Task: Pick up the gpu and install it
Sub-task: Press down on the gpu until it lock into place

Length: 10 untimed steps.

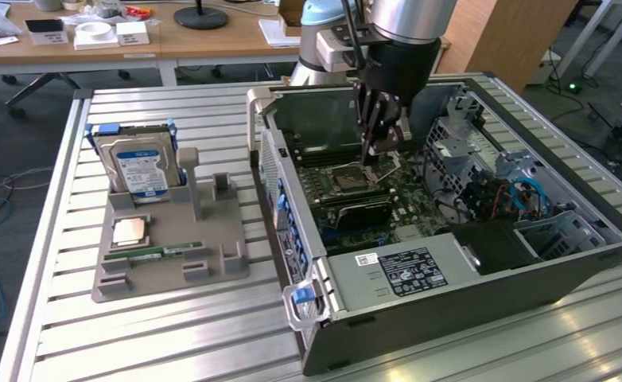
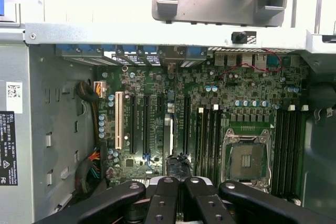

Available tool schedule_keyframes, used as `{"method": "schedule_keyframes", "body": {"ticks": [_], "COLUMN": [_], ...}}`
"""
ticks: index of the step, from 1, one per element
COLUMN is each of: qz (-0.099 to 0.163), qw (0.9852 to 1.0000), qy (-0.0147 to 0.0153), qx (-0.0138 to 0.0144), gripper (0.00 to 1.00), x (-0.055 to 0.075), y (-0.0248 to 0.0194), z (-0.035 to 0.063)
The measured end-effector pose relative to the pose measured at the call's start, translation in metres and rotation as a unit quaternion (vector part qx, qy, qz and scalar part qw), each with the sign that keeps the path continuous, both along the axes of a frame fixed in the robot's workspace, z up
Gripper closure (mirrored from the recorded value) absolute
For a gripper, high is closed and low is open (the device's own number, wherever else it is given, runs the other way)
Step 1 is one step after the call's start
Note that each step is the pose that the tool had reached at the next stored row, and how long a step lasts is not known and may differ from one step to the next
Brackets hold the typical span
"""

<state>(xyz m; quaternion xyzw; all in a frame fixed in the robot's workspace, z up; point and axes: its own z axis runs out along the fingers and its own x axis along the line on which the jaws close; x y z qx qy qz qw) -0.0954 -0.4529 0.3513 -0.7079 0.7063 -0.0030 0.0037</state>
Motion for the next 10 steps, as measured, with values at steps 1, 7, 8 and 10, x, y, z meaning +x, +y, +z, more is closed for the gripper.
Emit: {"method": "schedule_keyframes", "body": {"ticks": [1,7,8,10], "qz": [0.000,0.000,0.000,0.000], "qw": [1.0000,1.0000,1.0000,1.0000], "qy": [0.0000,0.0001,0.0001,0.0001], "qx": [0.0000,-0.0001,-0.0001,-0.0001], "gripper": [0.89,0.89,0.89,0.89], "x": [0.0000,0.0000,0.0000,0.0000], "y": [0.0000,0.0000,0.0000,0.0000], "z": [0.0000,0.0001,0.0001,0.0001]}}
